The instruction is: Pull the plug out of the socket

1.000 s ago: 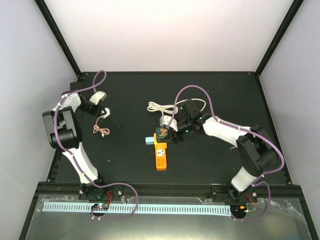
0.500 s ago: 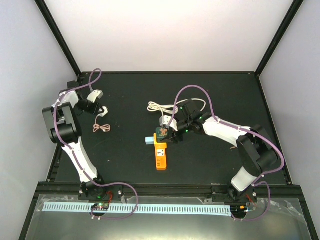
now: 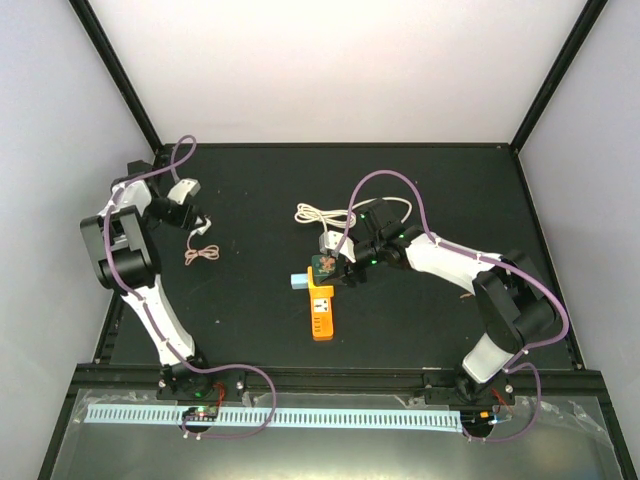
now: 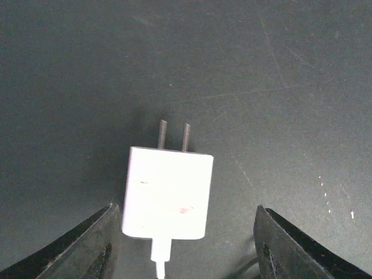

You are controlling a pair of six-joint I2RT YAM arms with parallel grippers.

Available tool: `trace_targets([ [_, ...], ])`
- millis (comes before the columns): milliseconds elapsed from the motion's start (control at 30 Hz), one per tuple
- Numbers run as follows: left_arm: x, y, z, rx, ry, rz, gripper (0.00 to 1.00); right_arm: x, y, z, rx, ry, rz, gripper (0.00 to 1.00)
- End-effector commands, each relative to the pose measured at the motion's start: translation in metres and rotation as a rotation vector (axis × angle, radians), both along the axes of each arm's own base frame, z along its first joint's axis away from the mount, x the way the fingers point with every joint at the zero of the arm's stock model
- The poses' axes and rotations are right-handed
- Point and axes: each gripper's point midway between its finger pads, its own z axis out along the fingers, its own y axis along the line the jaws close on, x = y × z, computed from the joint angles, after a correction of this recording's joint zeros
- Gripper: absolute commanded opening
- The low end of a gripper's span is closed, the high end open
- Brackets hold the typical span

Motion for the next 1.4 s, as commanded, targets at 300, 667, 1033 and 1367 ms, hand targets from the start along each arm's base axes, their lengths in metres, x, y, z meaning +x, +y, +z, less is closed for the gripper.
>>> trace_targets([
  [300, -0.024, -0.022, 0.071, 0.01, -0.184, -0.123, 0.71, -0.003, -0.014, -0.028, -0.101, 0.072, -0.049, 0.21],
  [667, -0.083, -0.112, 0.102, -0.061, -0.334, -0.41, 0.7, -0.005, -0.014, -0.031, -0.107, 0.071, -0.047, 0.21],
  [1033, -0.137, -0.197, 0.102, -0.091, -0.442, -0.694, 0.7, -0.006, -0.015, -0.031, -0.101, 0.063, -0.043, 0.22],
  [1367, -0.16, -0.267, 0.124, -0.17, -0.54, -0.819, 0.96, -0.007, -0.012, -0.025, -0.074, 0.074, -0.043, 0.5],
])
